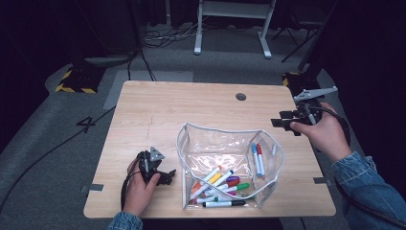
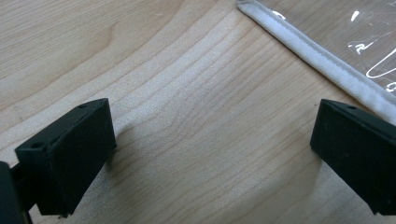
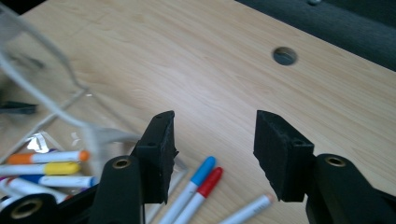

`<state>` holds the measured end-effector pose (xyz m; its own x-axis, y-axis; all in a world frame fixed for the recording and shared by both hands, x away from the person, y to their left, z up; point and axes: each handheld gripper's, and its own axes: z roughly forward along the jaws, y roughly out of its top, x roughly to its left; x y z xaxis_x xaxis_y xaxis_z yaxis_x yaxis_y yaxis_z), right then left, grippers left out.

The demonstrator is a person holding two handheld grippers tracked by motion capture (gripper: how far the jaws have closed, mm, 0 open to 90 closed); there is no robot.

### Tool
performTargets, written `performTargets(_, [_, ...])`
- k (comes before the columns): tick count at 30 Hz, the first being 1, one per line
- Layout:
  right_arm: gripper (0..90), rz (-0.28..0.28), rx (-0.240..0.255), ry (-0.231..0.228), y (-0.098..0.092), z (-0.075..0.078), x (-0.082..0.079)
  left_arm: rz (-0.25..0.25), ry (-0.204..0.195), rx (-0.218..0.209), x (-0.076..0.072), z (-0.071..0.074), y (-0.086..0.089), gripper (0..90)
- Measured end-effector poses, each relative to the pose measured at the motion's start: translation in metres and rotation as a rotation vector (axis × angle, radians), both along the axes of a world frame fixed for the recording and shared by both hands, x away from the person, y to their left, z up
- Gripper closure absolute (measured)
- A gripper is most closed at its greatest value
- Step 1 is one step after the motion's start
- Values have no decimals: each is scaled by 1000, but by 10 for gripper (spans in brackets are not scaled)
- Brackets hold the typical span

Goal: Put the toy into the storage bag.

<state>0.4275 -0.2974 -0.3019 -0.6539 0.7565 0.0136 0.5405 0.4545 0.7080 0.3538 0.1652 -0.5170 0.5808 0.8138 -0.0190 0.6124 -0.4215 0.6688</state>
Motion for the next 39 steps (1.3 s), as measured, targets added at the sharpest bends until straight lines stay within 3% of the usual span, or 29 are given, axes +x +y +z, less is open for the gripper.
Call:
performTargets(3, [480,-53,-28,39,-14,-17,7,0,0,0,0,0,0,3])
performTargets(8, [464,-110,-71,129,-25,-58,14,0,0,0,0,0,0,3])
performTargets(16, [441,-155,-123,262,-27,-125,15,0,1,-1,0,0,0,3])
performTargets(22, [456,-175,-149,332,-26,-161,16,4,-3,1,0,0,0,1])
performTargets(25, [542,-186,-159,354,-27,-170,16,4,-2,1,0,0,0,1])
performTargets(29, [752,-193,-223,355,-32,-171,17,4,-2,0,0,0,0,1])
performTargets(33, [771,-192,-245,350,-36,-171,18,5,-2,1,0,0,0,1])
performTargets(39, [772,-204,-203,365,-41,-166,15,4,-3,1,0,0,0,1])
